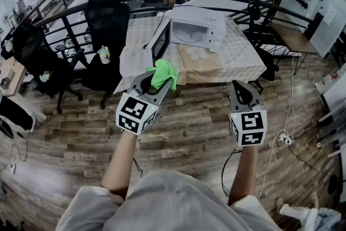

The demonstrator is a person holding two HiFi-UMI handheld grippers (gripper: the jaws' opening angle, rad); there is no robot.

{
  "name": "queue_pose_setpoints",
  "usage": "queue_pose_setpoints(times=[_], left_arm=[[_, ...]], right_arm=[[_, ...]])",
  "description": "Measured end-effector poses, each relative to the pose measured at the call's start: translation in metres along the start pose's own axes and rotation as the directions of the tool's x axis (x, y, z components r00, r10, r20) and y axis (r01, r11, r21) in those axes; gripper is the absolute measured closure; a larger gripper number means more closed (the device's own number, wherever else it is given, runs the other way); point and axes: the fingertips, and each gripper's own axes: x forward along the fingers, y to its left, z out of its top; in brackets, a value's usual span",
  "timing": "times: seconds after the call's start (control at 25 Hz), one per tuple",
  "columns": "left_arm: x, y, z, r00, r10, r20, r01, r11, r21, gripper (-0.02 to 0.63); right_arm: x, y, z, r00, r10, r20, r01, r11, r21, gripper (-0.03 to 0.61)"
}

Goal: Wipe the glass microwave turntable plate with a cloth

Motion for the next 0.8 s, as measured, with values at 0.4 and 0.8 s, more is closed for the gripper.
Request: queue_pose_setpoints(times=[0.4, 0.8], left_arm=[[-0.001, 0.004, 0.002, 1.0, 0.007, -0.004, -0.007, 1.0, -0.004, 0.474], [0.017, -0.013, 0.003, 0.999, 0.051, -0.019, -0.051, 0.999, -0.003, 0.474]], right_arm=[[0.002, -0.007, 0.005, 0.999, -0.012, 0.034, 0.01, 0.998, 0.063, 0.566], [0.001, -0.038, -0.018, 0.999, 0.003, 0.046, -0.008, 0.994, 0.105, 0.566]])
